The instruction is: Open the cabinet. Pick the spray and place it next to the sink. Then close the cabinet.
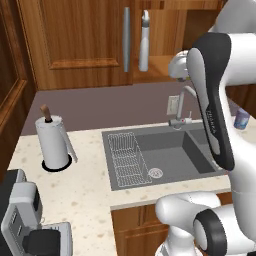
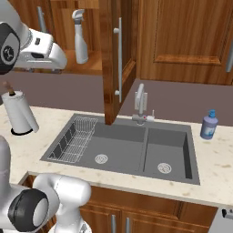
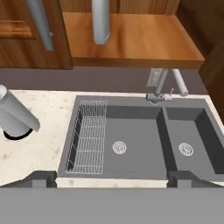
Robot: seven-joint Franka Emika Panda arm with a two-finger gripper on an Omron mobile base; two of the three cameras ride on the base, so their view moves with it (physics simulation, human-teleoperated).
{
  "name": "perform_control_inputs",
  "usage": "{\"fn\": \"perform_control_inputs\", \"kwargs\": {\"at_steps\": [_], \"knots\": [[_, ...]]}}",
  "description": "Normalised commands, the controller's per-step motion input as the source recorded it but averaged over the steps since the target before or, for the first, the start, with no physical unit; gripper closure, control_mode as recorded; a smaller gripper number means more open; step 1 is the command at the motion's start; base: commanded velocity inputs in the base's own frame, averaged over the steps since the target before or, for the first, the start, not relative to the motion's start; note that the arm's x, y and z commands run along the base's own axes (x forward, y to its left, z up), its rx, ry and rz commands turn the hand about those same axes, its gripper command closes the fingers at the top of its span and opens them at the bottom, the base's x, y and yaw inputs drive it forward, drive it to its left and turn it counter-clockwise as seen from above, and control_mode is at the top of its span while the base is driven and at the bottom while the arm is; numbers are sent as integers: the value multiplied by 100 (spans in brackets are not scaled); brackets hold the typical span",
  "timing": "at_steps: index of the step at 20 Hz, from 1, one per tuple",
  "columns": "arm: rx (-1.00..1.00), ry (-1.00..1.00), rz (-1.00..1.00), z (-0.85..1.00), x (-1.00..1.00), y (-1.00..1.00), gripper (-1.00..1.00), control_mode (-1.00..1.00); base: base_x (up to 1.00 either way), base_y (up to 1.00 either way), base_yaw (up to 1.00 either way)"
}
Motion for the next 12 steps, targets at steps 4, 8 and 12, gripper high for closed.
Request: {"fn": "perform_control_inputs", "kwargs": {"at_steps": [4, 8, 12], "knots": [[7, -19, 8, 0, 89, -10, -100, -100, 0, 0, 0], [11, -15, 9, 0, 68, -44, -100, -100, 0, 0, 0], [9, -7, 2, 0, 63, -13, -100, -100, 0, 0, 0]]}}
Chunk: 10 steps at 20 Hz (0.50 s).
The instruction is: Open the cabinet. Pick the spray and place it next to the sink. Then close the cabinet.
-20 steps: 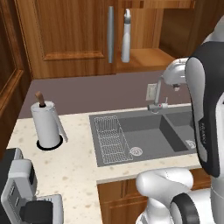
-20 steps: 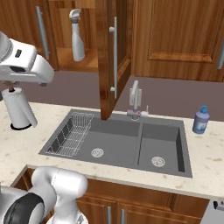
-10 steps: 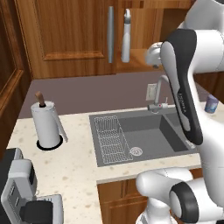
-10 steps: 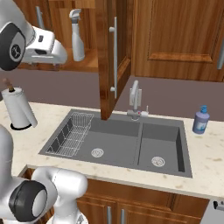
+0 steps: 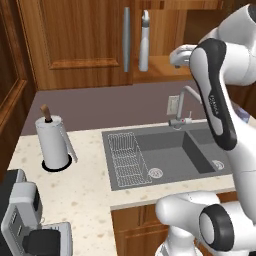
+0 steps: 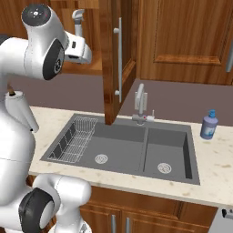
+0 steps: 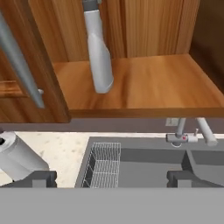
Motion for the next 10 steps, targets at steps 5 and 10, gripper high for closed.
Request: {"fn": "perform_control_inputs", "kwargs": {"at_steps": [5, 10], "knots": [[1, -1, -2, 0, 59, 23, -100, -100, 0, 0, 0], [0, 0, -4, 1, 44, 21, -100, -100, 0, 0, 0]]}}
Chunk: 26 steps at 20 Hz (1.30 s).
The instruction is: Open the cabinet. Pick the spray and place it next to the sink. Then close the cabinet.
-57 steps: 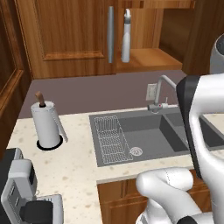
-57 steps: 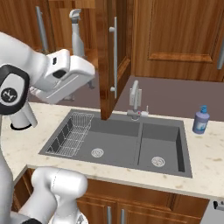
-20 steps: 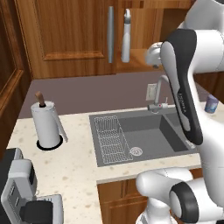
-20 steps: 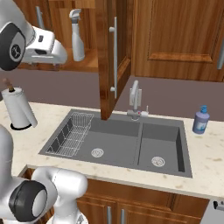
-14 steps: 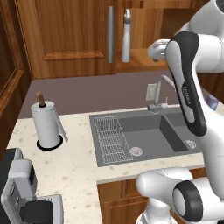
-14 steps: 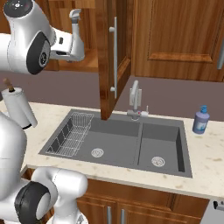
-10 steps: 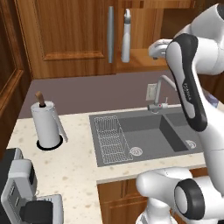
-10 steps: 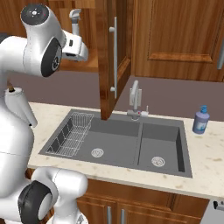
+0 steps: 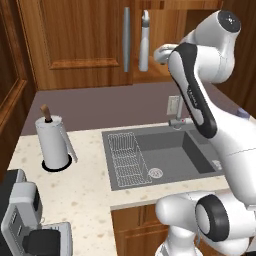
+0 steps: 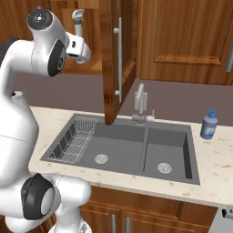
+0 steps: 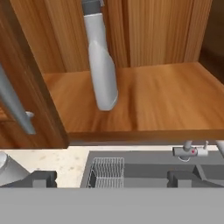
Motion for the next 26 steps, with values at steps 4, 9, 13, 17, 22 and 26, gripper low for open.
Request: {"fn": "perform_control_inputs", "kwargs": {"at_steps": [4, 9, 13, 17, 22, 26], "knots": [[0, 0, -3, 6, 29, 0, -100, -100, 0, 0, 0], [0, 0, -2, 1, 29, 0, -100, -100, 0, 0, 0], [0, 0, 0, 0, 32, 0, -100, -100, 0, 0, 0], [0, 0, 0, 0, 36, 0, -100, -100, 0, 0, 0], [0, 0, 0, 0, 32, 0, -100, -100, 0, 0, 0], [0, 0, 0, -4, 23, 0, -100, -100, 0, 0, 0]]}}
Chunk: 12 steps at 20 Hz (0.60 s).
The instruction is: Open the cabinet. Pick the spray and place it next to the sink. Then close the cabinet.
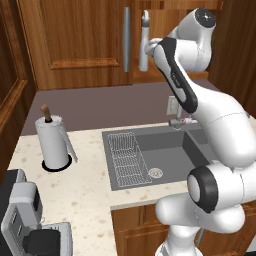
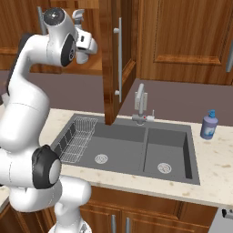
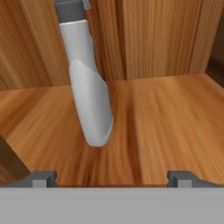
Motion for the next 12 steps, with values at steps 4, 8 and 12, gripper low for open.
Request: {"fn": "perform_control_inputs", "kwargs": {"at_steps": [4, 8, 12], "knots": [[0, -6, 0, -4, 4, 0, -100, -100, 0, 0, 0], [0, -8, 0, 0, 3, 0, -100, -100, 0, 0, 0], [0, -5, 0, 0, 13, -5, -100, -100, 0, 0, 0]]}}
